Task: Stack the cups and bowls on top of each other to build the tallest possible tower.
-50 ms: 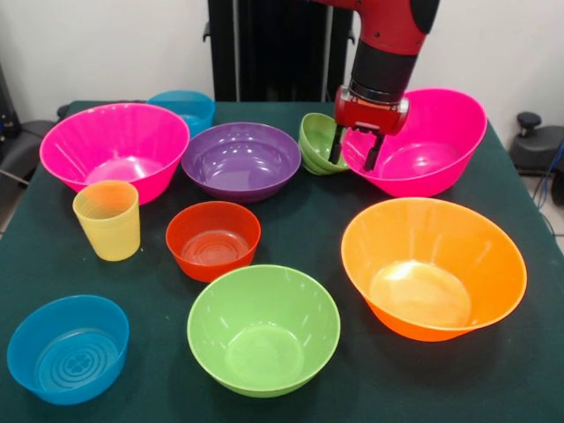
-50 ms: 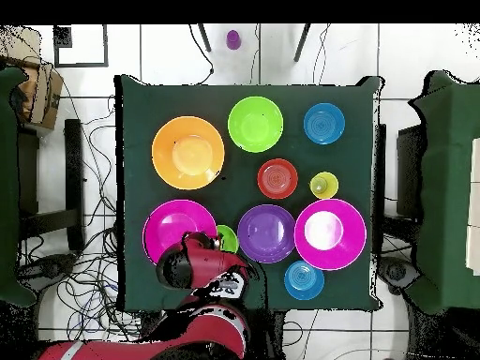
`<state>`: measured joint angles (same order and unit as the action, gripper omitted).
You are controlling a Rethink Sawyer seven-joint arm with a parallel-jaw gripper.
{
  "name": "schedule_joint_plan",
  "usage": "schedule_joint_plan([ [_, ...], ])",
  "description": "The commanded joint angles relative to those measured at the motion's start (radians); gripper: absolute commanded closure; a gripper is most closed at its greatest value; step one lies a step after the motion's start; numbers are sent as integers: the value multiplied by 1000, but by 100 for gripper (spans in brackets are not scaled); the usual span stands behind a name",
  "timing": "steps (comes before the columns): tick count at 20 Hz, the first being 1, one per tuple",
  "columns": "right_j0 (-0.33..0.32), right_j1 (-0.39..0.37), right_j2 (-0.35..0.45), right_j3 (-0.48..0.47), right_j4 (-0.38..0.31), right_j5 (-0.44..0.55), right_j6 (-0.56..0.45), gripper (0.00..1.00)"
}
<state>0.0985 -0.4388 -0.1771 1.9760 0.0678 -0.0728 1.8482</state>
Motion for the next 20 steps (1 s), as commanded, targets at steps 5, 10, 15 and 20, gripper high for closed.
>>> schedule_joint_plan([
  [5, -32, 72, 100, -40, -22, -38, 146, 0],
  [10, -29, 71, 102, -37, -18, -54, 157, 0],
  [15, -21, 69, 98, -39, -10, -47, 160, 0],
  [20, -67, 44, 139, -7, -31, -76, 176, 0],
])
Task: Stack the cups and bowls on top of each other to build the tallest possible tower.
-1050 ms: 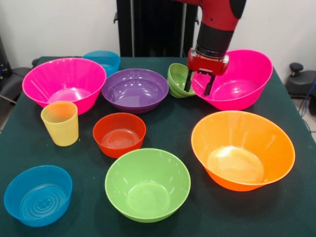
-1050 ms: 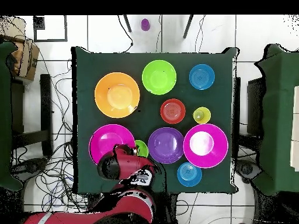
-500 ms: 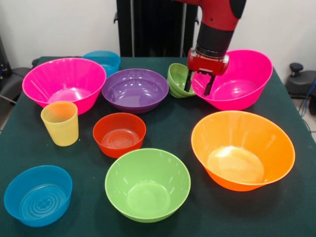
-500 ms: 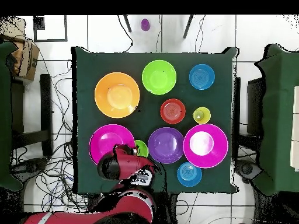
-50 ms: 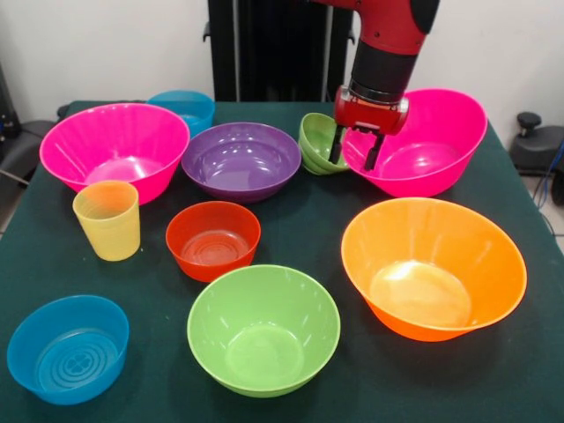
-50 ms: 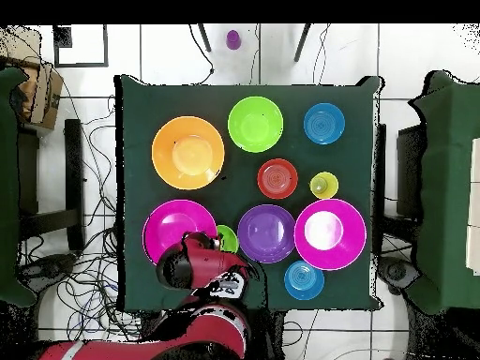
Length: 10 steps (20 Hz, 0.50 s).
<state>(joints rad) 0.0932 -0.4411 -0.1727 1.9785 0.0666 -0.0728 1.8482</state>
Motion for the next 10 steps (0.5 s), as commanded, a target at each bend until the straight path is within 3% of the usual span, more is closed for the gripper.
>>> schedule_joint_plan([
  [1, -80, 43, 151, 0, -43, -87, 175, 0],
  [10, -141, 31, 183, -6, -108, -26, 116, 0],
])
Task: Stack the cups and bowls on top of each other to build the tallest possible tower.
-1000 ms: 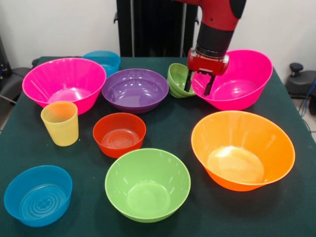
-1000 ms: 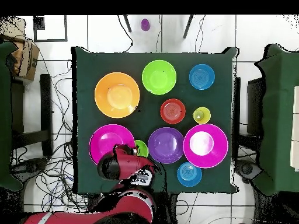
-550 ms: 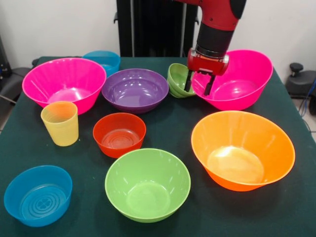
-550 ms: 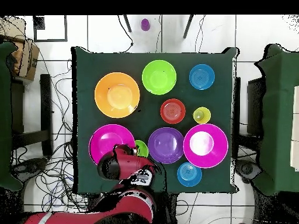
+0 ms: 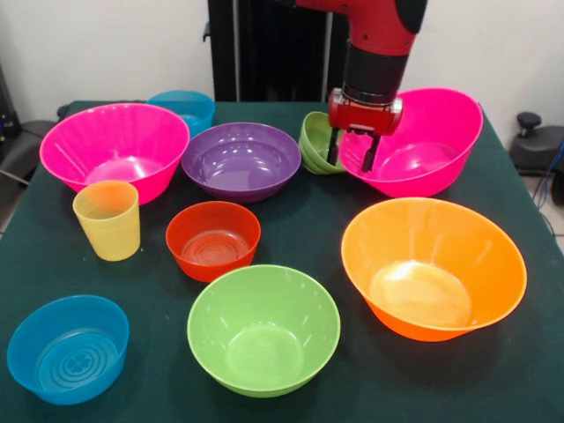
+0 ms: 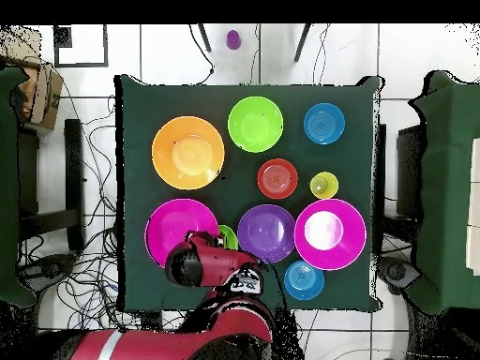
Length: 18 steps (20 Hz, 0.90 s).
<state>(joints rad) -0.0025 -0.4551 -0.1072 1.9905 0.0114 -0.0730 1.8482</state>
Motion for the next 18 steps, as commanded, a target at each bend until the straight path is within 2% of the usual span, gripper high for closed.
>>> schedule_joint_plan([
  [1, -44, 43, 116, -18, -58, -17, 110, 0],
  [2, -42, 42, 111, -23, -66, 4, 106, 100],
  [10, -46, 45, 110, -29, -82, 5, 110, 100],
  [18, -2, 53, 78, -48, -61, 14, 115, 100],
])
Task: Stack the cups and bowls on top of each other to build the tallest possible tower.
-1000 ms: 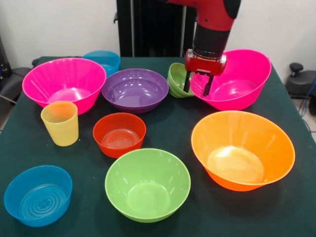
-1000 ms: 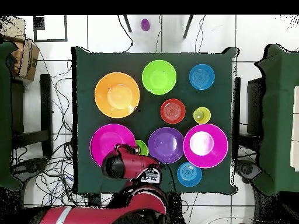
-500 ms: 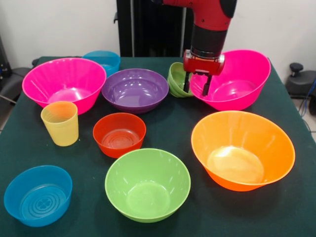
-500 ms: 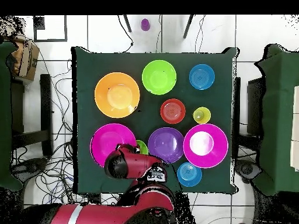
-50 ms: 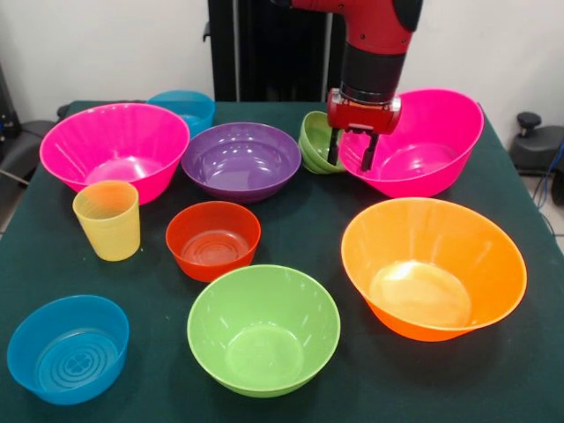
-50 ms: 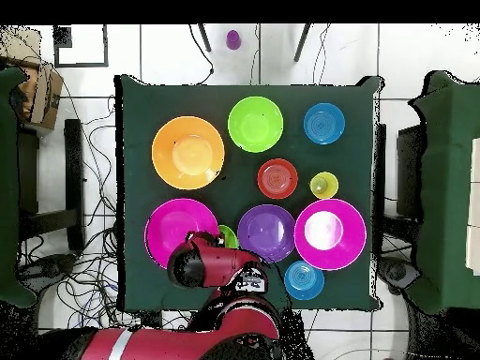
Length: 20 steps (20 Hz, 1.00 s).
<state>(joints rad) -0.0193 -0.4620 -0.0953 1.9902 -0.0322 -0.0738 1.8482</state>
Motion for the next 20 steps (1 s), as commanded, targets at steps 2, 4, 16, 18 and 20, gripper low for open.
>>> schedule_joint_plan([
  [2, 18, 58, 67, -48, -13, 24, 116, 100],
  [4, 23, 58, 63, -50, -8, 28, 118, 100],
  [16, -4, 46, 79, -24, -9, -21, 148, 100],
  [18, -10, 26, 83, -18, -6, -11, 151, 100],
  [20, -12, -16, 82, -7, 0, 35, 144, 100],
])
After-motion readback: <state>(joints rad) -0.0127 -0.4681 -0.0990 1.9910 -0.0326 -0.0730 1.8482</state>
